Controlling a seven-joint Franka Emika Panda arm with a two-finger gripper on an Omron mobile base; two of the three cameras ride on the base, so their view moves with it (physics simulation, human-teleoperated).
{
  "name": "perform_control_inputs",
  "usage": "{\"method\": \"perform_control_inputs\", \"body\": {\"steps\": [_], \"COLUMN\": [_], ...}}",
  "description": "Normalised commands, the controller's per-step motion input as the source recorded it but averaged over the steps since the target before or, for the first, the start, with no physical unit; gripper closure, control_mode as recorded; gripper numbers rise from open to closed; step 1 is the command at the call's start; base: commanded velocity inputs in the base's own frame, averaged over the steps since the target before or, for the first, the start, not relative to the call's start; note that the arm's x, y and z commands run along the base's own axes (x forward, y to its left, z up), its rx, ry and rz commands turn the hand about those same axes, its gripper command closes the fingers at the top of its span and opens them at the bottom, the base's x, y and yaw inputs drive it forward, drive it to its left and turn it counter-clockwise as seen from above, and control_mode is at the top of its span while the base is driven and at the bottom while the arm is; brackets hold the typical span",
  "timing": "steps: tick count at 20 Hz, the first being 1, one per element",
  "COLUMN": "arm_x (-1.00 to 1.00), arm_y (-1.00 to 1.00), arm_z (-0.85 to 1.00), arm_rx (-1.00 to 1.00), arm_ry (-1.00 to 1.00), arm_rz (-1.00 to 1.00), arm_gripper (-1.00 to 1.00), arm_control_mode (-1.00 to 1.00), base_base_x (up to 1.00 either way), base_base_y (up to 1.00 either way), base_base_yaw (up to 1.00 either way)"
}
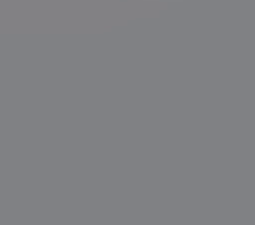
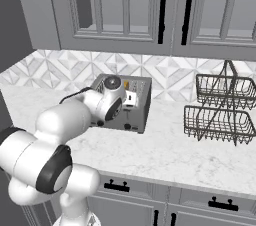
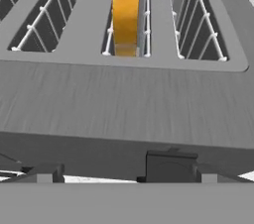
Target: Start the toaster. Once the lever pops up, take the bread to the plate on the dining counter.
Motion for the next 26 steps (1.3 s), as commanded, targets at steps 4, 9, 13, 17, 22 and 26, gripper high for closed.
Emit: {"method": "perform_control_inputs", "body": {"steps": [4,9,13,17,22,26], "arm_x": [0.0,0.0,0.0,0.0,0.0,0.0], "arm_y": [0.0,0.0,0.0,0.0,0.0,0.0], "arm_z": [-0.24,-0.23,-0.23,-0.25,-0.27,-0.29], "arm_rx": [-0.01,-0.01,-0.01,-0.01,-0.01,-0.01], "arm_ry": [0.0,0.0,0.0,0.0,0.0,0.0], "arm_rz": [0.0,0.0,0.0,0.0,0.0,0.0], "arm_gripper": [-1.0,-1.0,-1.0,-1.0,-1.0,-1.0], "arm_control_mode": [-1.0,-1.0,-1.0,-1.0,-1.0,-1.0], "base_base_x": [0.0,0.0,0.0,0.0,0.0,0.0], "base_base_y": [0.0,0.0,0.0,0.0,0.0,0.0], "base_base_yaw": [0.0,0.0,0.0,0.0,0.0,0.0]}}
